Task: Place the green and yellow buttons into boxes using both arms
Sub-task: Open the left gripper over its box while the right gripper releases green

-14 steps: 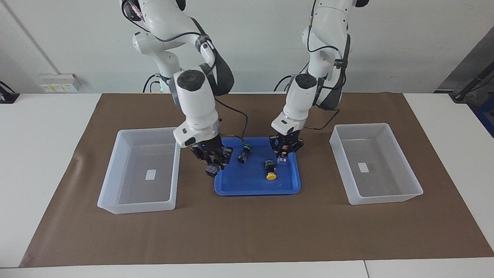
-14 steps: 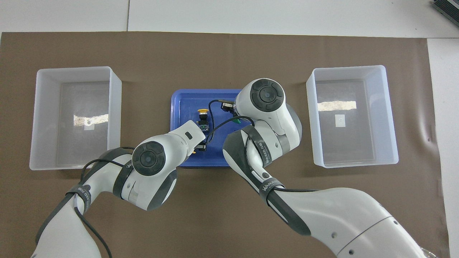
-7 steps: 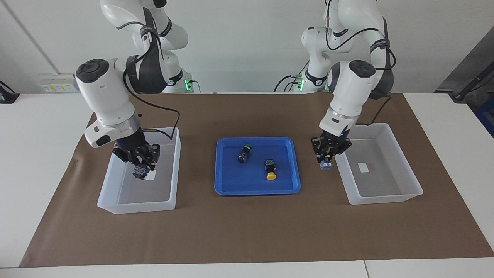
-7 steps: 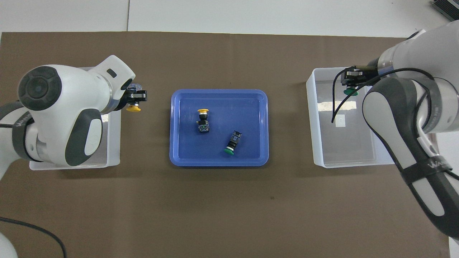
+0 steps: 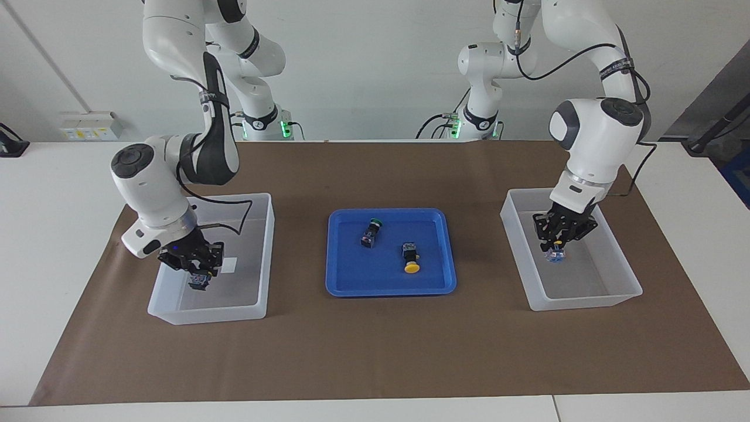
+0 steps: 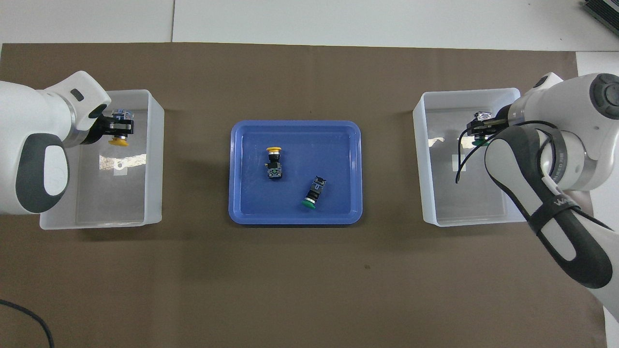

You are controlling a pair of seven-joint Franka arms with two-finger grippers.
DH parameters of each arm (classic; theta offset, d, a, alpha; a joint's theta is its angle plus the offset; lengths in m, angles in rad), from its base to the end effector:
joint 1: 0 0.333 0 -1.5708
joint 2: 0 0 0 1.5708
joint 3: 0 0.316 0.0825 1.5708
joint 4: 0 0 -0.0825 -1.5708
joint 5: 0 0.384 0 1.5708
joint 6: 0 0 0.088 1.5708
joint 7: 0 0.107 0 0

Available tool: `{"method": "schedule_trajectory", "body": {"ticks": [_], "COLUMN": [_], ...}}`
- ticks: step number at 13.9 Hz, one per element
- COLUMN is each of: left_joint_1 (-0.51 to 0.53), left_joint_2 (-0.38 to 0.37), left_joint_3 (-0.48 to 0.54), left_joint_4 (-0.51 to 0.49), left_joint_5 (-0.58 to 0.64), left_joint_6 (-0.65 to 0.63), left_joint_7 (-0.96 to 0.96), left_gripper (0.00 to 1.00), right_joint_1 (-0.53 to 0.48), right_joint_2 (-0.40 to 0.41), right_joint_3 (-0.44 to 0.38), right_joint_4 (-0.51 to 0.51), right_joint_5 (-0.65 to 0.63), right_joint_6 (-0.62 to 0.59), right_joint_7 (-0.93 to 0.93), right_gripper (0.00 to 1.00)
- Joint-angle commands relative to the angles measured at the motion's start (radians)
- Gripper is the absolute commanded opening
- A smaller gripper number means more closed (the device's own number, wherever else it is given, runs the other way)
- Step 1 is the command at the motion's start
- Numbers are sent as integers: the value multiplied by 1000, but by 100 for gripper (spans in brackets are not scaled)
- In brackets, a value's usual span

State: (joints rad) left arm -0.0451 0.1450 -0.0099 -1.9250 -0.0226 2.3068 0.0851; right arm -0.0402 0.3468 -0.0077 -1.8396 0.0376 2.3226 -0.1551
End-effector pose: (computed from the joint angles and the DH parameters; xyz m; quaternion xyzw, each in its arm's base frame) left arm 0.6136 -0.0340 0.4390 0.9910 -0.0628 0.1183 0.0081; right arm 0.6472 -0.0300 0.3537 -0.9967 -0.0419 -0.0690 0.0063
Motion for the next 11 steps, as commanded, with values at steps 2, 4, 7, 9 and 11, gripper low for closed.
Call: {"method": "schedule_trajectory", "body": {"ticks": [2,4,7,9,11], "left_joint_1": [66,67,67,67,67], "left_joint_2": [-16,-1,50,83,113], "left_joint_3": [-12,-12,-12,-10,-10], "left_joint_4": [-86,-98,-98,-98,-95], "left_joint_5": [-34,-39,-39,-39,-39], "left_joint_6": [98,140,180,227,262], "left_joint_7": [73,74,73,71,71], "left_gripper": [0,0,0,0,0], "right_joint_1": [-18,-14,-1,22,75], "right_joint_2": [12,14,-5,-58,-81], "right_joint_3": [17,17,23,38,43], "right_joint_4": [-41,-41,-23,-9,29], "right_joint_5": [8,11,19,19,19], "right_joint_6": [61,67,51,14,-37], "right_joint_7": [-41,-32,-6,115,245], "right_gripper": [25,96,100,100,100]}}
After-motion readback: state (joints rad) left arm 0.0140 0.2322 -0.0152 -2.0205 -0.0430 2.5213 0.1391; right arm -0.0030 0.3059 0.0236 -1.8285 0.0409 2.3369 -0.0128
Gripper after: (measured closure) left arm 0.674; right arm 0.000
